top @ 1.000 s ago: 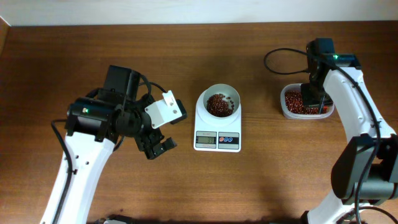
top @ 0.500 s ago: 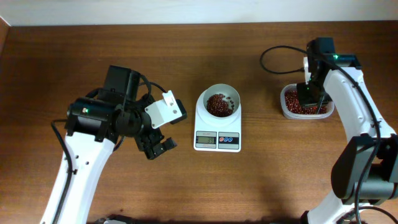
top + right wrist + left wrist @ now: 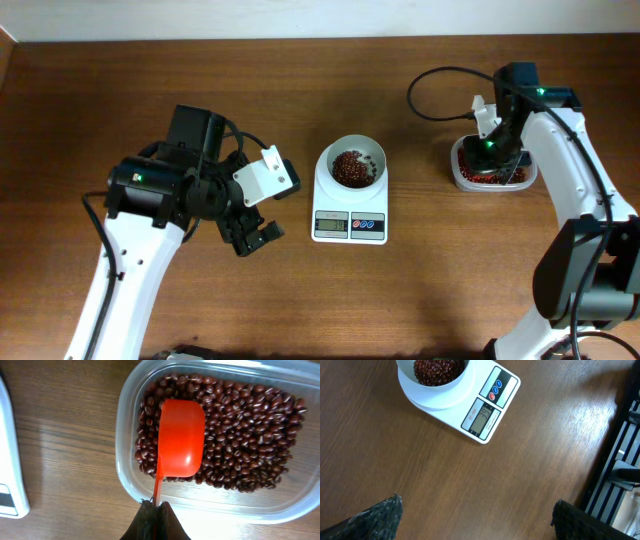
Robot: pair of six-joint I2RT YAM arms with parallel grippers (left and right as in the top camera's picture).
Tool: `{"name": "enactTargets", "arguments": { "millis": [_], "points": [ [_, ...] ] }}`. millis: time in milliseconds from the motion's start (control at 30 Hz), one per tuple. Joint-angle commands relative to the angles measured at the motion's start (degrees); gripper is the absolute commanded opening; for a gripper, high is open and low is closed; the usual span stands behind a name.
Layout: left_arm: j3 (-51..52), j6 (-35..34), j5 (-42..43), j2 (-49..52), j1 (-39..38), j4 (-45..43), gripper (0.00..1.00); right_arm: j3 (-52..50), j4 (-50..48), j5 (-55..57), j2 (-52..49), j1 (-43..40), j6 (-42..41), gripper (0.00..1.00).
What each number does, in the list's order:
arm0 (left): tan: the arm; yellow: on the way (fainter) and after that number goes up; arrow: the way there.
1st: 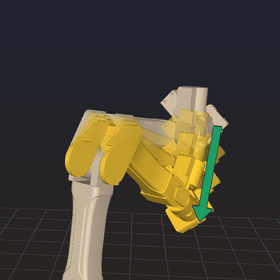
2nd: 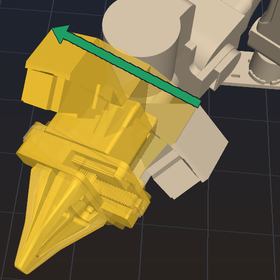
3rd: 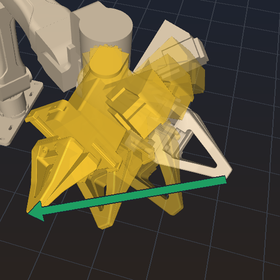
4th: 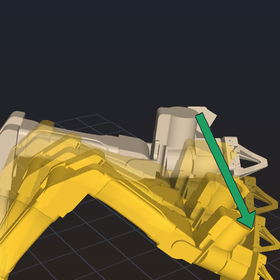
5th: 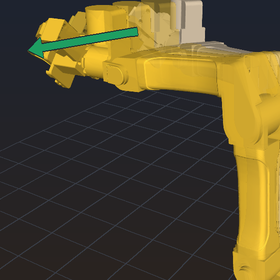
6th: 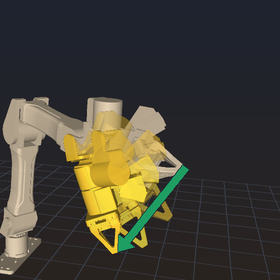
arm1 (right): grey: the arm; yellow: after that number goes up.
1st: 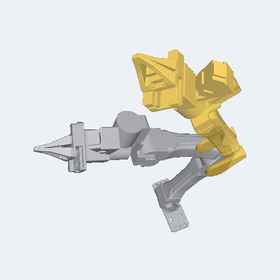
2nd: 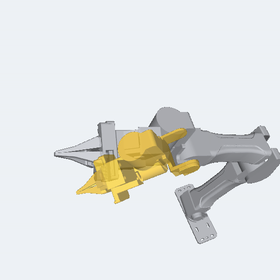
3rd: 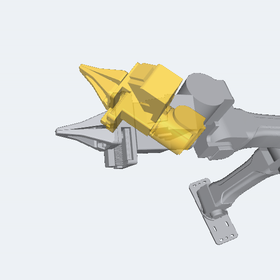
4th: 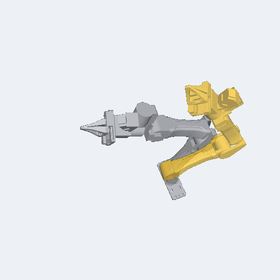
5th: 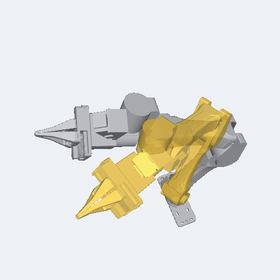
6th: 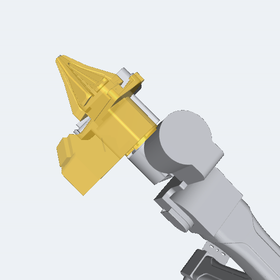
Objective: Scoop and weigh 50g on scale
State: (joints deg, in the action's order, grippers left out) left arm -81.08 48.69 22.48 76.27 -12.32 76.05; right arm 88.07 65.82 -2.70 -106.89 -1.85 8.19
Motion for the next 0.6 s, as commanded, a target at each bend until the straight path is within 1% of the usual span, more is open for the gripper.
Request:
{"name": "enactTargets", "arguments": {
  "millis": [0, 200, 400, 467, 567],
  "points": [
    [0.48, 0.87, 0.24, -0.76, 0.22, 0.04, 0.99, 0.22, 0.37, -6.32, -0.44, -2.38, 0.61, 0.04],
    [0.48, 0.87, 0.24, -0.76, 0.22, 0.04, 0.99, 0.22, 0.46, -21.07, -0.48, -9.64, 3.85, 0.04],
    [0.48, 0.87, 0.24, -0.76, 0.22, 0.04, 0.99, 0.22, 1.81, -23.21, -0.48, -15.98, 3.89, 0.04],
    [0.48, 0.87, 0.24, -0.76, 0.22, 0.04, 0.99, 0.22, 2.99, -25.49, -0.46, -17.84, 6.43, 0.04],
    [0.48, 0.9, 0.24, -0.76, 0.22, 0.04, 0.99, 0.22, 4.55, -27.85, -0.48, -20.28, 6.62, 0.04]
  ]
}}
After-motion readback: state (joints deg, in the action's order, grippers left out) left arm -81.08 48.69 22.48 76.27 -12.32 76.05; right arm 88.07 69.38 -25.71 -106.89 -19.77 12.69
